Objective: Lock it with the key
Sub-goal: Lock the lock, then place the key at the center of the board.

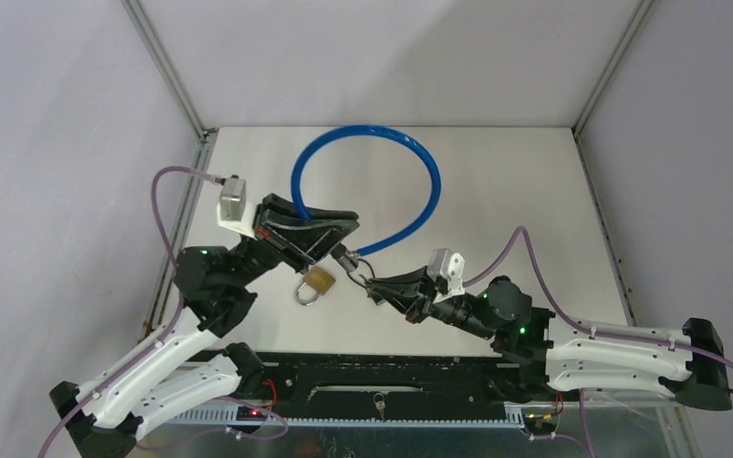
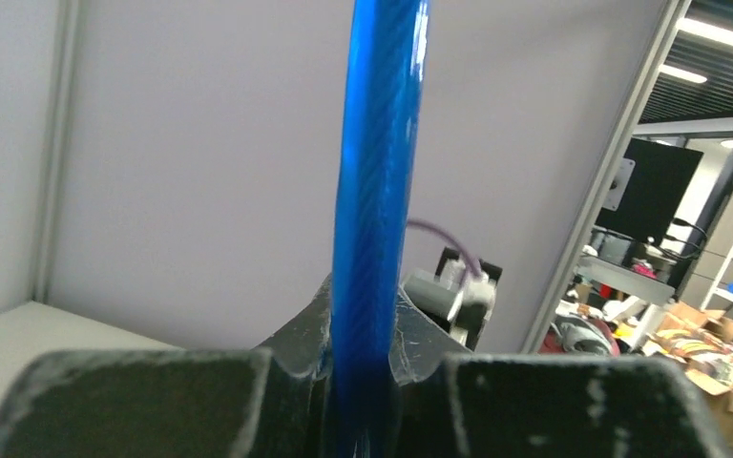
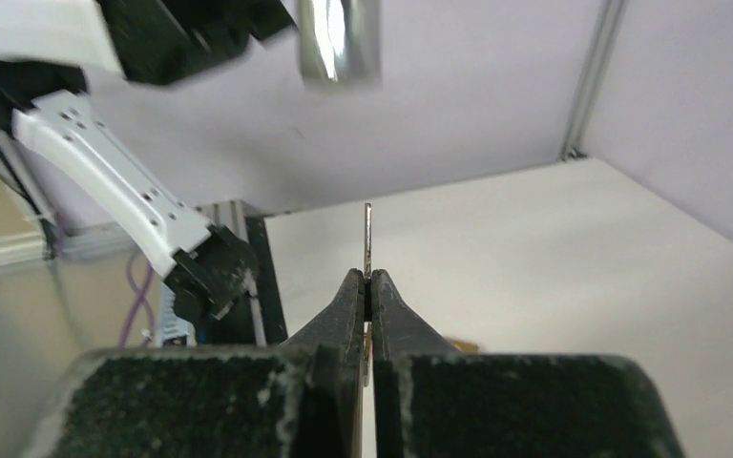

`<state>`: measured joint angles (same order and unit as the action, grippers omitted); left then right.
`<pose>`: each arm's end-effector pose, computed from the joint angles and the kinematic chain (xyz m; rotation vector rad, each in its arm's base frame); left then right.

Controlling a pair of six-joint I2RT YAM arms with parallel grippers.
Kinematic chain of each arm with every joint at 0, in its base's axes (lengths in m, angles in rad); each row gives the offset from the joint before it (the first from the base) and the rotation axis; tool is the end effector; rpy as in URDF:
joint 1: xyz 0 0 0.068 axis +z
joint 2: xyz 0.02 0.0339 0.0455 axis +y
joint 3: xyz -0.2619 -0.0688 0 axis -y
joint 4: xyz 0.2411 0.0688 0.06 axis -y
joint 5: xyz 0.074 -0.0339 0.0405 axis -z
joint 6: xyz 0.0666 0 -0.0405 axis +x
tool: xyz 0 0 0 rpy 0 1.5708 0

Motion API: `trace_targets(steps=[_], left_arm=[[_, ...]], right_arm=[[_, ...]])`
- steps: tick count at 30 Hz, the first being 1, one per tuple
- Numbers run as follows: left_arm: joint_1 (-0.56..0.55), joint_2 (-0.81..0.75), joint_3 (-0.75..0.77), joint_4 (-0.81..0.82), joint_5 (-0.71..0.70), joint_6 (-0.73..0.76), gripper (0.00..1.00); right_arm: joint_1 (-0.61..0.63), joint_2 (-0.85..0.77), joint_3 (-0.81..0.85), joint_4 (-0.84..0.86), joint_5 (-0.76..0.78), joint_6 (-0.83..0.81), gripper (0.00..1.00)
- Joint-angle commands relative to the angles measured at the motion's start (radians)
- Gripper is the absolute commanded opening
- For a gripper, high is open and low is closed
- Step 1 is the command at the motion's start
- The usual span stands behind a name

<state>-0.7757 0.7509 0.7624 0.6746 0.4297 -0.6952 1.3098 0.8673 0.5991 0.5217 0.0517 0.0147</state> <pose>0.1041 -0.1410 0.4402 0.4866 0.9533 -1.5343 0.0640 0.2261 0.3424 -0.8069 1.1443 1.0833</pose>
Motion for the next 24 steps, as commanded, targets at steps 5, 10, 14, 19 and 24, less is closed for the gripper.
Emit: trace_targets(steps=[5,10,14,19,24], left_arm=[[0.006,-0.084,0.148,-0.158,-0.149,0.16,0.0],[0.011,-0.075,0.175,-0.396,-0.319,0.204,0.0],[0.027,-0.036,0.162,-0.569,-0.424,0.178,0.0],[0.047,0.01,0.093,-0.622,-0.453,0.131,0.0],[0.059,0.11,0.033,-0.586,-0.382,0.095,0.0]], right_arm=[[-0.001,-0.057,-0.084,-0.026,0.197,0.003,0.0],[-0.051,-0.047,-0.093,-0.123,0.302,0.117,0.0],[-0.159,-0.038,-0.086,-0.281,0.389,0.319,0.0],[-0.42,-0.025,-0.081,-0.514,0.308,0.589,0.0],[-0.593,0.055,-0.081,-0.612,0.184,0.606,0.0]])
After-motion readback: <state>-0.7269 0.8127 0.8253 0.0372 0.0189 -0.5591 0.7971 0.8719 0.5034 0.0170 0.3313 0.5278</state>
